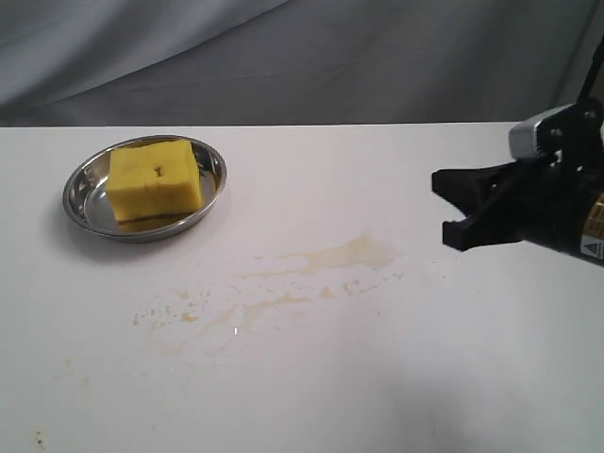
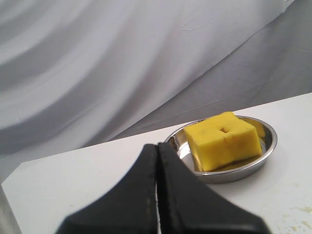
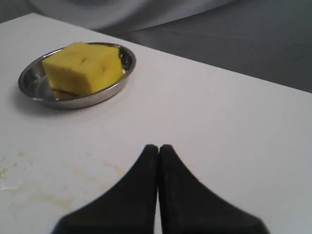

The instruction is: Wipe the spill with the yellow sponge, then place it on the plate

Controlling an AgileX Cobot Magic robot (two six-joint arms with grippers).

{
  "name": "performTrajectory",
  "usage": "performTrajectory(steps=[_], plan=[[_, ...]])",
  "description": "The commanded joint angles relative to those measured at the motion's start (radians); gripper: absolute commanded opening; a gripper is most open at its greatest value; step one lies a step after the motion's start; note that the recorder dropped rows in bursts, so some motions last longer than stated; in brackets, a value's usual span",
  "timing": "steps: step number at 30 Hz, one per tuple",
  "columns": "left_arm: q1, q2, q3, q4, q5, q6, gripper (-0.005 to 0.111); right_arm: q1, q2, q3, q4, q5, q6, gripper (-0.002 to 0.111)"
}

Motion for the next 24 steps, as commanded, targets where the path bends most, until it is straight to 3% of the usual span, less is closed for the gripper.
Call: performTrajectory(steps=[1, 8, 18, 24], plan=[[-0.003, -0.004, 0.004, -0.002, -0.007, -0.005, 0.0, 0.004, -0.181, 0.0, 0.04, 0.224, 0.097, 0.0], [-0.003, -0.004, 0.004, -0.002, -0.007, -0.005, 0.0, 0.002, -0.517, 0.017, 0.079, 0.503, 0.091, 0.0], [-0.003, -0.004, 0.004, -0.002, -0.007, -0.005, 0.0, -0.035, -0.87, 0.194, 0.135, 0.522, 0.086, 0.0], [-0.003, -0.004, 0.004, -0.002, -0.007, -0.005, 0.0, 0.023, -0.877, 0.197, 0.147, 0.53, 0.079, 0.0]])
